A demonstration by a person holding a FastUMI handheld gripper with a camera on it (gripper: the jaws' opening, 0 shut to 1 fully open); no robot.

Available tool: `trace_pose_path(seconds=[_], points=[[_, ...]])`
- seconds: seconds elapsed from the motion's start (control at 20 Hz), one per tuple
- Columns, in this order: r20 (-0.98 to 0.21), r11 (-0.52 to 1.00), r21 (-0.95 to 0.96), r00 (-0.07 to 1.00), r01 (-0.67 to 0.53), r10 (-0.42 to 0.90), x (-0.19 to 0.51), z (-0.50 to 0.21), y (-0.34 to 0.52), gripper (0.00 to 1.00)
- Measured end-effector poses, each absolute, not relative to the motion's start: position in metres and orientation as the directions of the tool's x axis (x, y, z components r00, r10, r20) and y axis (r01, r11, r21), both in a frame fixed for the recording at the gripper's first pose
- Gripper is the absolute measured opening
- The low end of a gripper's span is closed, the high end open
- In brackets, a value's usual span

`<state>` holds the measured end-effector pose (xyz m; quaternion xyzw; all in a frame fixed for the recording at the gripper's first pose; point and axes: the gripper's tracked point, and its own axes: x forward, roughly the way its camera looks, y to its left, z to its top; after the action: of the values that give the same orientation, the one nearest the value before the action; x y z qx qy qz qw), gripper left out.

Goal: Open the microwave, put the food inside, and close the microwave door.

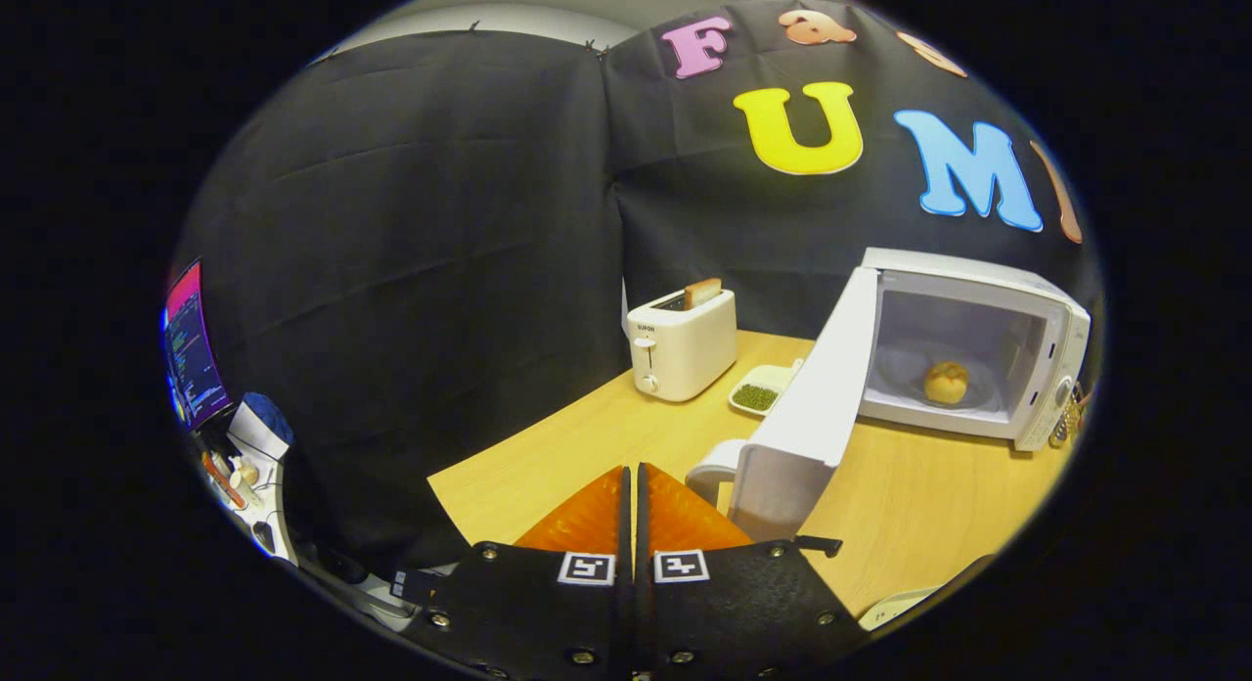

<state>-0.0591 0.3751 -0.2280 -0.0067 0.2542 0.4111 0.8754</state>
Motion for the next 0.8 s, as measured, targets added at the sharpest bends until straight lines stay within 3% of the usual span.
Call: trace_pose_path(seconds=[0.8], points=[[-0.459,0.728,0.164,0.602,-0.666,0.654,-0.045,-0.229,0.295,0.01]])
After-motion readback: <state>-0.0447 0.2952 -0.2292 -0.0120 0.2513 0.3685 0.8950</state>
